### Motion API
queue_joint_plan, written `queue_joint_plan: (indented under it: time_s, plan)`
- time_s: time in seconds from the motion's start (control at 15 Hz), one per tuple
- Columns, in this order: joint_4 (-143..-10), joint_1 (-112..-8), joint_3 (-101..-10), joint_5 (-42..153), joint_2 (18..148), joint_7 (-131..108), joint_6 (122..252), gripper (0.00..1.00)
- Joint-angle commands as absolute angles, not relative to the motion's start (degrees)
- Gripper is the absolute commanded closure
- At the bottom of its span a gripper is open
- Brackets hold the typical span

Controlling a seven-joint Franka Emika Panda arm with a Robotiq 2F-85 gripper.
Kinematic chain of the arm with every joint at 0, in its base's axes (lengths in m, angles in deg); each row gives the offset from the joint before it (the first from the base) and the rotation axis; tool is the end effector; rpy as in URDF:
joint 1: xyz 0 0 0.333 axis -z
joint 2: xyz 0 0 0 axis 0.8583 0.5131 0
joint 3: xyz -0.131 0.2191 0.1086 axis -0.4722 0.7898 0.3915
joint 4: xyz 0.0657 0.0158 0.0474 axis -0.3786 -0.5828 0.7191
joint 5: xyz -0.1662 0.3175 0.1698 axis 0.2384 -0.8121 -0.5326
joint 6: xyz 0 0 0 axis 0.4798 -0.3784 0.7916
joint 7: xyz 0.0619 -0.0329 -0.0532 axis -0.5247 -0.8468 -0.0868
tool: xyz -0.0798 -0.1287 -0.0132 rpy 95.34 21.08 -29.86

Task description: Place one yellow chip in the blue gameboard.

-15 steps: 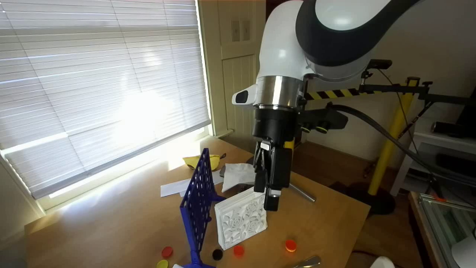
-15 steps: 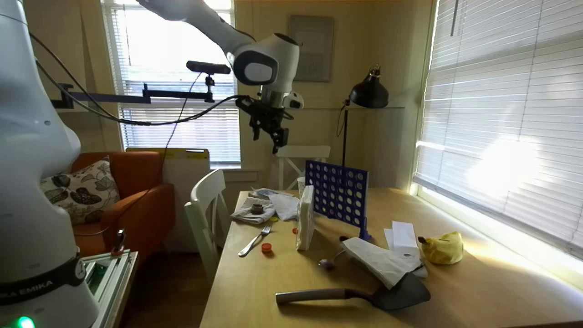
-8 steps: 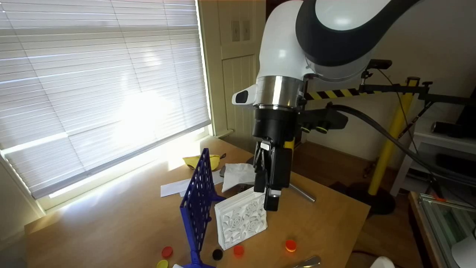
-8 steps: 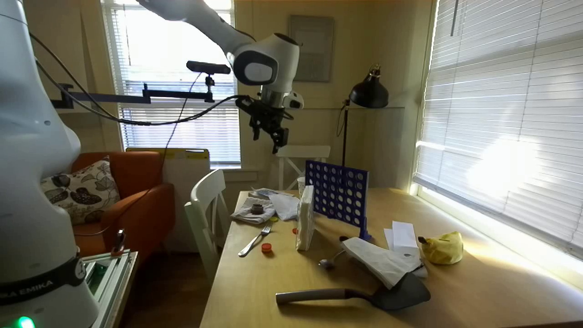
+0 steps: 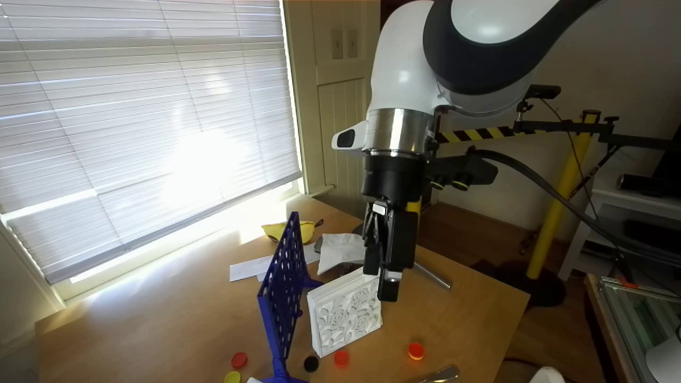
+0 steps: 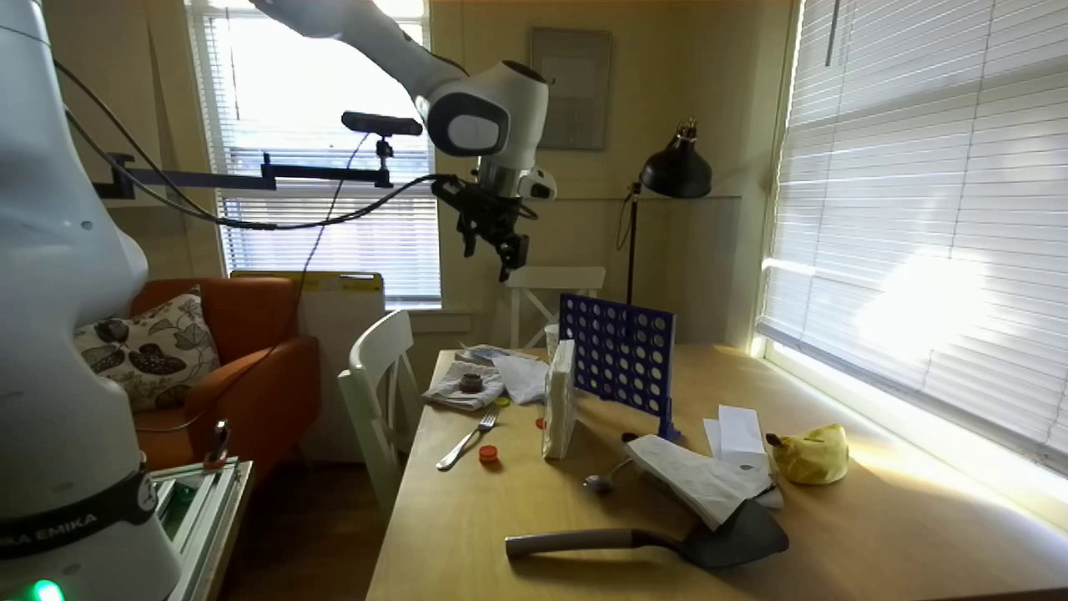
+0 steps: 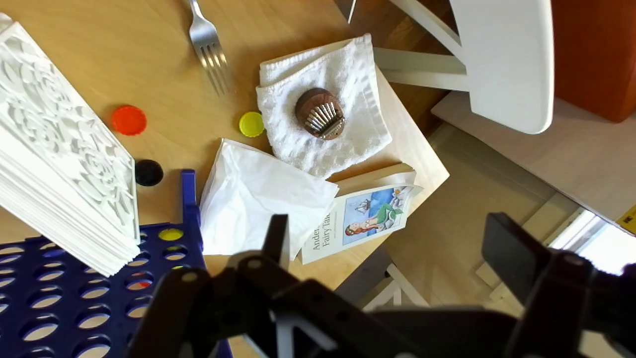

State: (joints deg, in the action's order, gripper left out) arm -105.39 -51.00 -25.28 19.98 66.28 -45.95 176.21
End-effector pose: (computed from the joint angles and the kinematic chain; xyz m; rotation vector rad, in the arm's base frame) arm 0.5179 0.2121 0.3486 -2.5802 -0.6929 -0.1400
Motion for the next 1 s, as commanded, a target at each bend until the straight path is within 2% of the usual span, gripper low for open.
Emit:
queue_joint_plan:
  time_s: [0.0, 0.53, 0.93]
  plan:
    - [-105.3, -57.5, -31.8, 20.2, 66.3, -45.8, 176.1, 0.0]
    - [-108.4, -63.3, -37.4, 13.5, 70.9, -46.7, 175.9, 0.0]
    - [-110.1, -67.5, -37.6, 16.7, 70.8, -24.3, 171.2, 0.0]
